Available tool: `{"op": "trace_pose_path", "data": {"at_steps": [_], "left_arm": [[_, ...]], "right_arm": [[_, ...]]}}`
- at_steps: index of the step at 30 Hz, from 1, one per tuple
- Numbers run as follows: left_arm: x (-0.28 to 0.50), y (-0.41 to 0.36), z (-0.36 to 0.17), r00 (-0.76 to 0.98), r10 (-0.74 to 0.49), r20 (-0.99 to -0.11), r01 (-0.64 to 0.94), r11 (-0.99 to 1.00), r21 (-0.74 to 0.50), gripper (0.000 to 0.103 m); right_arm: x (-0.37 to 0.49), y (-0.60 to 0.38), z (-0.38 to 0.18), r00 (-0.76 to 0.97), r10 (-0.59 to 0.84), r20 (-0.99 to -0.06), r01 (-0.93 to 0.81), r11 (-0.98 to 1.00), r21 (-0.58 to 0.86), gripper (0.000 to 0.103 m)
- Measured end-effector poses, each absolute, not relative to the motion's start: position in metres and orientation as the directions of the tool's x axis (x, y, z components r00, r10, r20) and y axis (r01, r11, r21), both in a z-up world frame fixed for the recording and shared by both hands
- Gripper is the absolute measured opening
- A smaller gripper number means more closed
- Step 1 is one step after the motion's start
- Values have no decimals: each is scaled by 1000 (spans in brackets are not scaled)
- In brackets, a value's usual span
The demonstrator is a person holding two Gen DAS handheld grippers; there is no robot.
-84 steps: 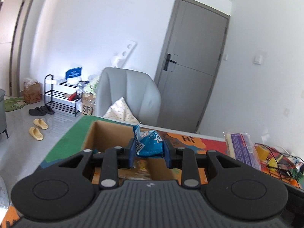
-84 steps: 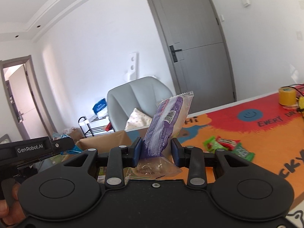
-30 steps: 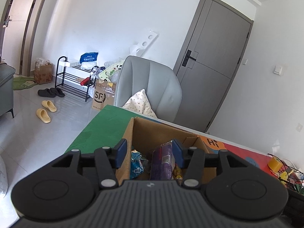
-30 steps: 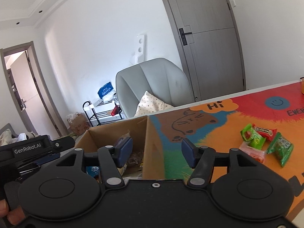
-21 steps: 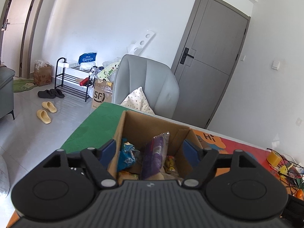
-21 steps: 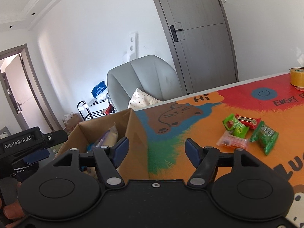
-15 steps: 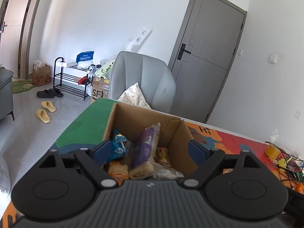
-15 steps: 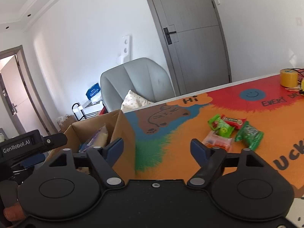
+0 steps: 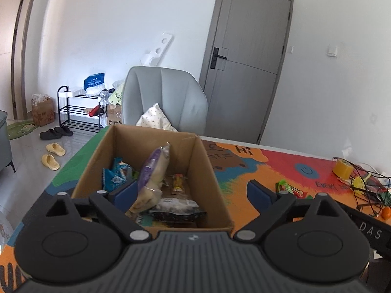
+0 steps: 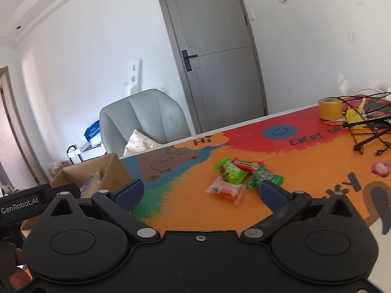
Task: Organize snacks
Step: 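Move both tools back over the green and red snack packets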
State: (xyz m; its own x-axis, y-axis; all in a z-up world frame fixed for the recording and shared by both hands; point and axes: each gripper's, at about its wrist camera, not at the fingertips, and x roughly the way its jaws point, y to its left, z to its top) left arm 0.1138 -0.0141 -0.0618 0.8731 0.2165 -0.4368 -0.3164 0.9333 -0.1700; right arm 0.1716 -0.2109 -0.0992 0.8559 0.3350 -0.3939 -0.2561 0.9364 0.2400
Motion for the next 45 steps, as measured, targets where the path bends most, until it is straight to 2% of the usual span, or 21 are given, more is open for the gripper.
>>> {"op": "trace_pose_path", "data": {"at_steps": [7,13,20,22,31,37,40,42,45], "left_arm": [[122,-37,-65,878,194,-439,-289,943,-162,95],[132,-61,-66,881,194,-430,-258,962,-94,95],[146,-79,-77,866,200,-459,-262,962,-75,95],[149,-85,-79,851,247,-463,-301,953,-44,95],[169,-105,-88,830,301,-469,-324,946,34,95],[180,-108,-84,821,303,-483,-340,940,11,94],[173,-112,-69,850,327,-413,-354,935,12,93],[176,-116,-64,865,302,-402,-330,944,0,94],[189,-122,-67,869,246,-430,-285,958,-28,93]], "right_arm": [[168,-235,-100,880,285,-381,-222,954,201,103],[170,-256,-103,897,236,-373,-161,962,220,103],[174,-275,-111,898,200,-392,-125,970,209,103],[177,-279,-114,898,189,-397,-111,971,212,103],[192,-292,-125,884,172,-435,-80,972,222,103],[207,-297,-129,866,177,-467,-76,971,227,103],[214,-300,-127,863,193,-467,-85,967,242,103],[220,-301,-127,858,201,-472,-87,964,253,103],[228,-301,-127,851,224,-475,-103,958,268,101]]}}
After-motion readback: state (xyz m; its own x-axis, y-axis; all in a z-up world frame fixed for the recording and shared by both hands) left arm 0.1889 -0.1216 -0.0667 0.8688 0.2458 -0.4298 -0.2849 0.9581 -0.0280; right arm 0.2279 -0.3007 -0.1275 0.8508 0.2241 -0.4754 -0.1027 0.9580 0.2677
